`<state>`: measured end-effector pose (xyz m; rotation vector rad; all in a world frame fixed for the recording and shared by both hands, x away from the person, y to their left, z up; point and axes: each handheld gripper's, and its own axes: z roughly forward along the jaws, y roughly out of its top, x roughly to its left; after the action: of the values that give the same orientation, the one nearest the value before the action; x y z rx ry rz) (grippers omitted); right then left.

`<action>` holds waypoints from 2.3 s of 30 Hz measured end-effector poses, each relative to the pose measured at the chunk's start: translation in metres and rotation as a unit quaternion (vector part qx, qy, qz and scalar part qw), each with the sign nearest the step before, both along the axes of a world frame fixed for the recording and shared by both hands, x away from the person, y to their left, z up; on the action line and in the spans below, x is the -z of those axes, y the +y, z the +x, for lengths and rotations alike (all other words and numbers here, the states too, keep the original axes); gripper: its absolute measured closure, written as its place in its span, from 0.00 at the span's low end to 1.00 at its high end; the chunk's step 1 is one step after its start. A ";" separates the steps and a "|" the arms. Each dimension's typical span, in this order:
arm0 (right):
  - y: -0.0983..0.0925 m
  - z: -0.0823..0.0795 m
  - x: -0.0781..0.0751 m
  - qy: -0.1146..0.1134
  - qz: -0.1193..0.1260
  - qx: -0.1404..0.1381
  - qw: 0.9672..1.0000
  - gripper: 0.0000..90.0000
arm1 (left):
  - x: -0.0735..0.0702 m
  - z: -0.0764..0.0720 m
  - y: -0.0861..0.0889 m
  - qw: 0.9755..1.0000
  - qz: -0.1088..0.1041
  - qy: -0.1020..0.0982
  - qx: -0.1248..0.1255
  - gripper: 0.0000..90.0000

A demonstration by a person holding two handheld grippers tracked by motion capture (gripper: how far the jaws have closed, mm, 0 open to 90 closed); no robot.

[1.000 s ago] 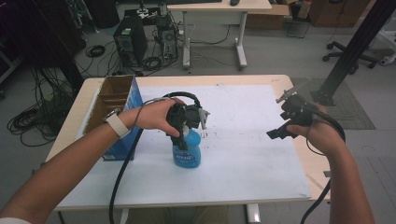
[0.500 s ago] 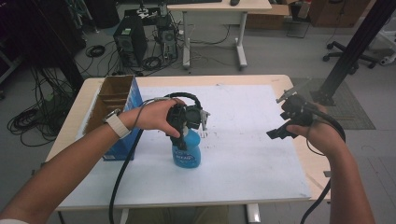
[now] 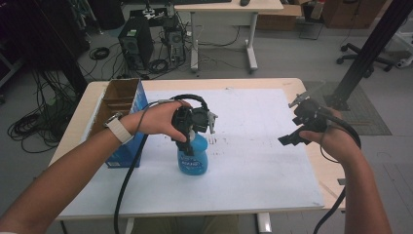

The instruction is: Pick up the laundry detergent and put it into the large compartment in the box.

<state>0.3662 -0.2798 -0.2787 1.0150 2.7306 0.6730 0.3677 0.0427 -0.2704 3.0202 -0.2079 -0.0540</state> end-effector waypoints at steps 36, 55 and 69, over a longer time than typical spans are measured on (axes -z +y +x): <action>-0.001 -0.005 -0.005 -0.008 0.003 -0.006 1.000 0.08 | -0.035 -0.014 0.005 0.998 -0.006 -0.024 -0.058 0.41; -0.002 -0.005 -0.005 -0.009 0.005 -0.009 1.000 0.08 | -0.055 -0.017 0.009 0.994 -0.016 -0.035 -0.103 0.41; -0.004 -0.006 -0.004 -0.012 0.007 -0.009 1.000 0.08 | -0.075 -0.020 0.010 0.987 -0.020 -0.041 -0.155 0.41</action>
<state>0.3598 -0.2836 -0.2746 0.9809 2.7212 0.7028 0.3479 0.0524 -0.1955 2.9782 0.2512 0.0987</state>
